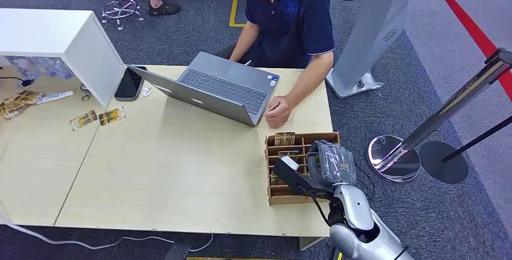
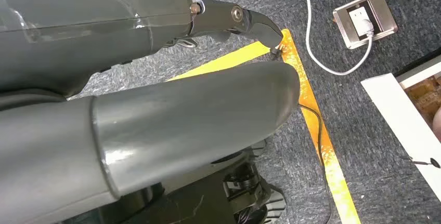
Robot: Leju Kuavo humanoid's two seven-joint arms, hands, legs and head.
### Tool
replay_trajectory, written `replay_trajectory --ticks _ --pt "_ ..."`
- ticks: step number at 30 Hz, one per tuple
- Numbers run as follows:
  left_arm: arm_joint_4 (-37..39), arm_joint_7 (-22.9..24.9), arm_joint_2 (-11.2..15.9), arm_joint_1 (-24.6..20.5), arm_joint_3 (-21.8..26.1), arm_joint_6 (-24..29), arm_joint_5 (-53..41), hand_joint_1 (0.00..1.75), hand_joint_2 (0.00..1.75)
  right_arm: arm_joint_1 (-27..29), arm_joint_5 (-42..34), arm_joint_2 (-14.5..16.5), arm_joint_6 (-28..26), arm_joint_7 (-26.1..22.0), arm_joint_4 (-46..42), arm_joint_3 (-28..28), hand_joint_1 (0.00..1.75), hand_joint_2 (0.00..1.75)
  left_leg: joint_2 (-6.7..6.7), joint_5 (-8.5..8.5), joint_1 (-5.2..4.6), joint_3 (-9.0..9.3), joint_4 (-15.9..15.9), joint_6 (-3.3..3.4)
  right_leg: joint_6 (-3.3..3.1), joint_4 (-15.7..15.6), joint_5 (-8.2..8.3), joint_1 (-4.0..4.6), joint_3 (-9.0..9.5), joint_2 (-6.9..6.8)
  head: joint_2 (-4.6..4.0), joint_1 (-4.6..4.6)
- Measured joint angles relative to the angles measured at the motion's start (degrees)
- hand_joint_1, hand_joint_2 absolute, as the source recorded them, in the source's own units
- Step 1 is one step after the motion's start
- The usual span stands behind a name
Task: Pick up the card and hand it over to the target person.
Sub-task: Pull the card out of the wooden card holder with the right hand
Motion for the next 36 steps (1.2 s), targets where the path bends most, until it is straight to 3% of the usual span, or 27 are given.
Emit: replay_trajectory --ticks 10,25,36 --pt "0.0 0.0 -0.1 -0.1 0.1 0.1 0.0 0.0 0.0 -0.1 -0.1 -0.3 -0.5 0.0 -0.5 -0.4 1.62 1.75 0.0 0.04 -0.01 -0.01 0.0 0.01 0.0 0.0 0.03 -0.01 -0.01 -0.02 0.0 0.0" --pt "0.0 -0.5 -0.1 0.2 0.5 0.3 0.3 0.0 0.0 -1.0 2.9 -3.6 1.8 2.2 -12.2 -1.5 1.75 1.75 0.02 -0.02 -0.05 -0.09 0.1 0.01 0.01 0.1 -0.02 -0.05 -0.1 0.01 0.0 0.0" --pt "0.1 -0.9 -0.1 0.3 1.0 0.6 0.6 0.0 0.0 -2.7 4.7 -6.0 5.0 4.0 -21.9 -2.1 1.75 1.75 0.07 -0.02 -0.06 -0.13 0.2 0.02 0.02 0.2 -0.01 -0.06 -0.16 0.05 0.0 0.0"
